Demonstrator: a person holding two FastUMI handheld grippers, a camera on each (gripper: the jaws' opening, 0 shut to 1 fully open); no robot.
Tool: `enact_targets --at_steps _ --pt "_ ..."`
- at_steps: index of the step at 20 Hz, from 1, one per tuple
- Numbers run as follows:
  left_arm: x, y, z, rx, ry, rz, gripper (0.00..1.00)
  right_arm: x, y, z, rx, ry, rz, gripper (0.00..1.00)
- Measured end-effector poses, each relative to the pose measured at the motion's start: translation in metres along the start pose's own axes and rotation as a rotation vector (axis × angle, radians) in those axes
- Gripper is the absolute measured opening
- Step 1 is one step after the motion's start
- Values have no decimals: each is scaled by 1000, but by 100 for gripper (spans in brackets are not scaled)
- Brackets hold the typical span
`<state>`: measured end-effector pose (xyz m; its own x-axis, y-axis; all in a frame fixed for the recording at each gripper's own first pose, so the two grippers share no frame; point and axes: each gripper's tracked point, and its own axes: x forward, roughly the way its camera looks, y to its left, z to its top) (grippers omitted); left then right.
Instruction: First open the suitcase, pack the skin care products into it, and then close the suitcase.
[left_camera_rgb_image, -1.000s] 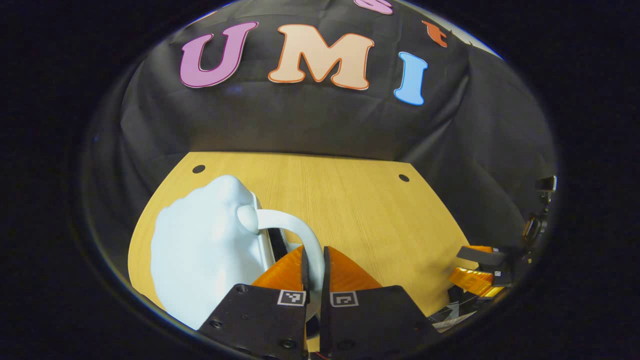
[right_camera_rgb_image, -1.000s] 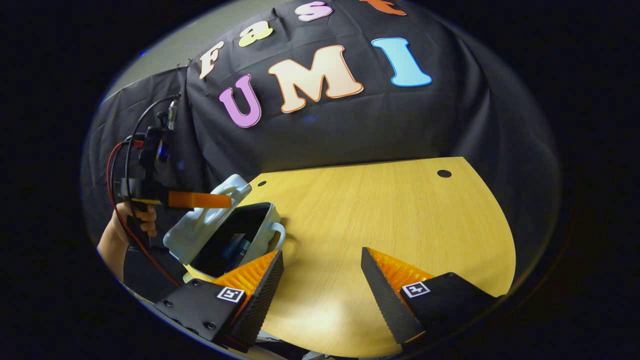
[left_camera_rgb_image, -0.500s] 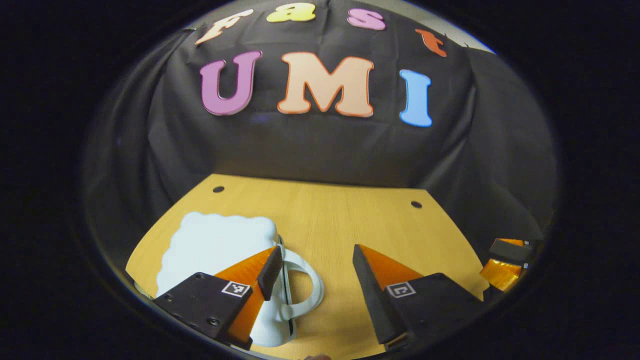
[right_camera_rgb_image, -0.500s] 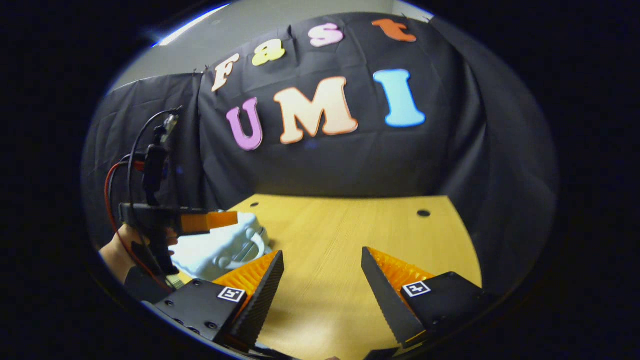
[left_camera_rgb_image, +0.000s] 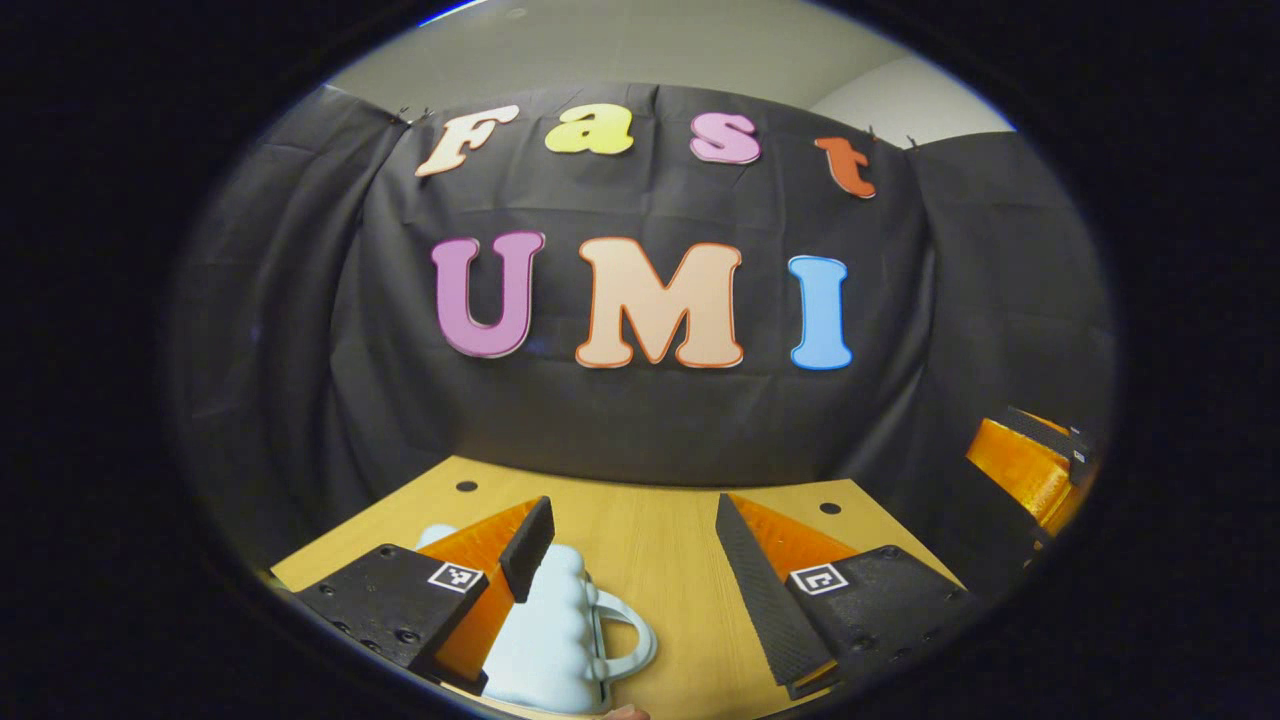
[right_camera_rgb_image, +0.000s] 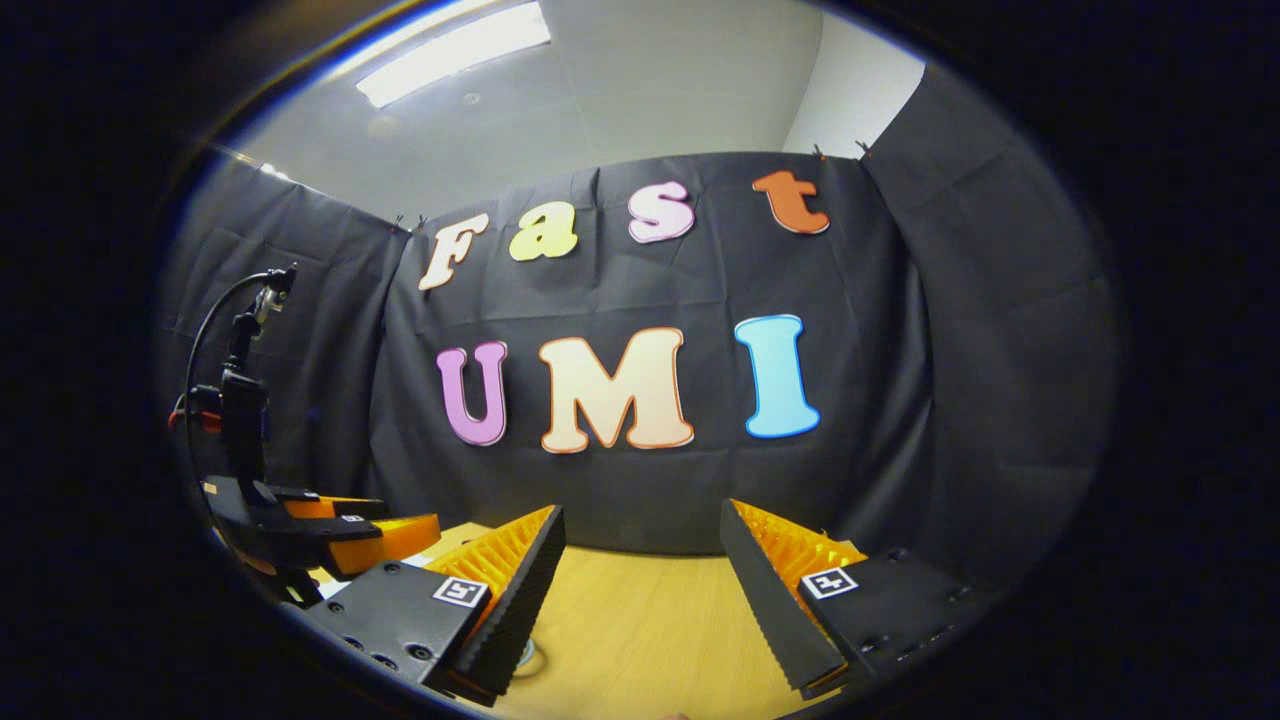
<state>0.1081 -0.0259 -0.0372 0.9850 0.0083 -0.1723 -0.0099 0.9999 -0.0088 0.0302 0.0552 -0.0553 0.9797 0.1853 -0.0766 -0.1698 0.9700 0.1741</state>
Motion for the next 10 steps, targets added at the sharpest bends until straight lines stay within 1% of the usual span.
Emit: enact_targets --at_steps 2,3,4,5,6,7,10 --pt "-2 14 22 64 -65 4 94 -3 14 3 9 -19 -1 98" --pt "-3 18 26 87 -83 4 95 -3 20 4 -1 -28 -3 98" --pt "-3 19 30 101 -97 -3 95 -4 24 4 -17 -29 -5 97" --pt "-3 20 32 100 -102 -14 95 -5 30 4 -33 -31 -3 97" --pt "-3 19 32 94 -102 -28 94 -6 36 6 -46 -39 -1 98" --pt "-2 20 30 83 -94 -38 95 -6 41 8 -55 -48 -3 97" --pt "1 19 22 62 -72 -78 96 -5 54 3 -54 -37 10 98"
